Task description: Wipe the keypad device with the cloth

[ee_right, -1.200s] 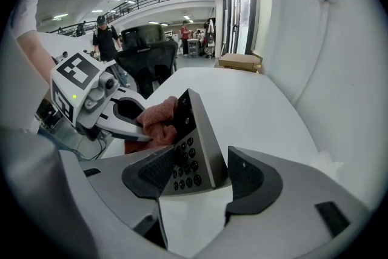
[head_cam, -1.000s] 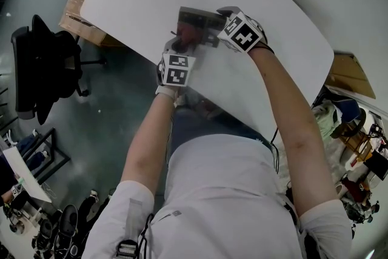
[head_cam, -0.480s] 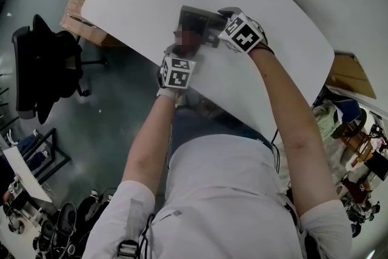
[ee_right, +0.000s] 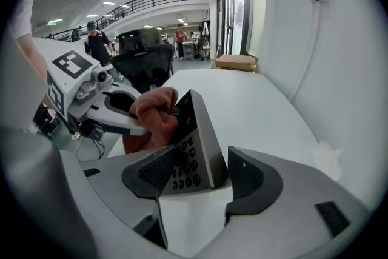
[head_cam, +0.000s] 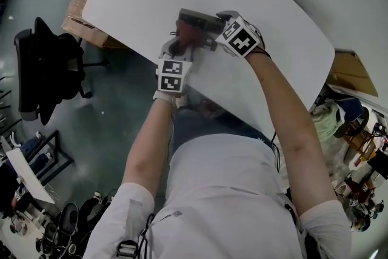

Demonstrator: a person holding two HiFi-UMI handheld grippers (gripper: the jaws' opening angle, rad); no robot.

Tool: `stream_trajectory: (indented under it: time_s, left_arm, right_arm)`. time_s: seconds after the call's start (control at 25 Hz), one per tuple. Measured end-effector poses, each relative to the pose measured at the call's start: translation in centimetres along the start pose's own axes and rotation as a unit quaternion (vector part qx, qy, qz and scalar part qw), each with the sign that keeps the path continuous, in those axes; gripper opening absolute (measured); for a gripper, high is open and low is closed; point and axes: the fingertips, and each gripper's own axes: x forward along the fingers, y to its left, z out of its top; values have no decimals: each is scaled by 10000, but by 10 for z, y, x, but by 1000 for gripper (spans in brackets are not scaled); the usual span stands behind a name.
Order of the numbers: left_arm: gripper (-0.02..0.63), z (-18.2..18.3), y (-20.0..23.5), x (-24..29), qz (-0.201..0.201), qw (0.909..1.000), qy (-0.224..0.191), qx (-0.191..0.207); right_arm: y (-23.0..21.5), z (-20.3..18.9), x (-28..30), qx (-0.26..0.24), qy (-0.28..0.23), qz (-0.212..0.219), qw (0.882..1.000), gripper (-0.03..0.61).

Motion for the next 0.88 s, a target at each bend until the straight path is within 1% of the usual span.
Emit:
stream_trajectory:
  time_s: [0.12, 0.24, 0.56, 0.68, 0.76, 0.88]
  left_arm:
    - [63, 24, -4, -1, -50, 9994, -330, 127]
    - [63, 36, -7, 1, -156, 9987, -452, 189]
    - [63, 44, -20, 2, -439, 9969, -600, 253]
    - [63, 43, -21, 3, -490, 9966, -645, 180]
    - [63, 42, -21, 4, -502, 9963, -680, 134]
    - [63, 40, -22, 4, -447, 9967, -578, 347]
  right_arm:
    - [11, 0, -4, 55, 0, -33, 10000, 245]
    - [20, -2, -6, 103, -36, -104, 9999, 245]
    - [38, -11, -7, 260, -54, -150, 9995, 245]
    - [42, -12, -8, 301, -54, -149, 9994, 245]
    - [44, -13, -9, 245, -41, -124, 9996, 245]
    - [53, -18, -9, -95, 83, 49, 9999, 247]
